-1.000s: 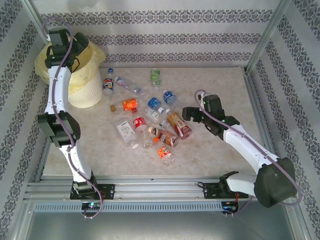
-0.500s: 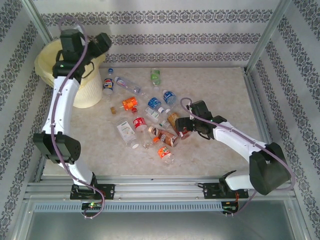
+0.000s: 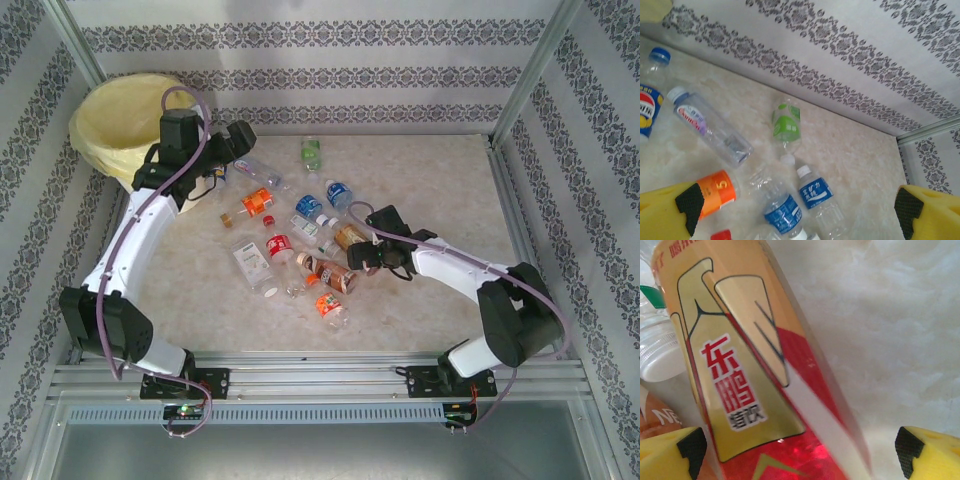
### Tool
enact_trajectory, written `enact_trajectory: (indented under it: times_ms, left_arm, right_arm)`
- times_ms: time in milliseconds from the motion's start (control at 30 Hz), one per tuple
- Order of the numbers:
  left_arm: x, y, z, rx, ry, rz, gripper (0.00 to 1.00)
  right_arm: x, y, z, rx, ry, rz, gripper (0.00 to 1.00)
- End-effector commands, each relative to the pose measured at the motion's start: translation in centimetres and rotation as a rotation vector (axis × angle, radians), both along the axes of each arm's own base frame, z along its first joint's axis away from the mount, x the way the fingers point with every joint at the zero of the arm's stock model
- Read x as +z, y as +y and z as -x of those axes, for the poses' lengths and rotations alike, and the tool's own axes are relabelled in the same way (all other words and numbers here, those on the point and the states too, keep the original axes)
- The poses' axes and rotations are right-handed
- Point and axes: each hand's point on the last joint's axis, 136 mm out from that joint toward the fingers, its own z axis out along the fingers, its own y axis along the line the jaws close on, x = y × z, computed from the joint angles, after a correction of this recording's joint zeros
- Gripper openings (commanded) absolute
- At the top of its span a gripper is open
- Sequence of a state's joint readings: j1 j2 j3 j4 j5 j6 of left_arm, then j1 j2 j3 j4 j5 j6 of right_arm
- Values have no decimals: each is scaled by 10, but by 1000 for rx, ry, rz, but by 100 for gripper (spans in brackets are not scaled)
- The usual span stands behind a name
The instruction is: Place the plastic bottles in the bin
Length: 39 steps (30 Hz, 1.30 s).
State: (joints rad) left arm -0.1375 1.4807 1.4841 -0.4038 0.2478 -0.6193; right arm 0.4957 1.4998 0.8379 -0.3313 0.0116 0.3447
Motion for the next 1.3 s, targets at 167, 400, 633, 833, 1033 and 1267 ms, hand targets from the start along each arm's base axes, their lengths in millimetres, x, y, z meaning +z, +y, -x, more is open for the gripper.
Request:
enact_trajectory:
  times_ms: [167,400,633,833,1033,1267]
  left_arm:
    - [-15,0,22,13,48,21,100]
    - [-37,-1,26,15,97,31,100]
    - [-46,3,22,35,135,12,100]
    - [-68,-1,18,39,211,37,100]
    - [-84,-25,12,-25,222,118,100]
    - [-72,-91,17,-245,123,125,100]
  right_arm:
    - [-13,6,-9,22,18,52,95]
    - [-19,7,-10,52,16,113,86]
    - [9,7,-12,74,-84,144,74]
    - [46,15,-15,88,-194,74,68]
    - [86,30,-17,67,-327,-70,63]
    - [117,45,-17,37,-439,-277,61]
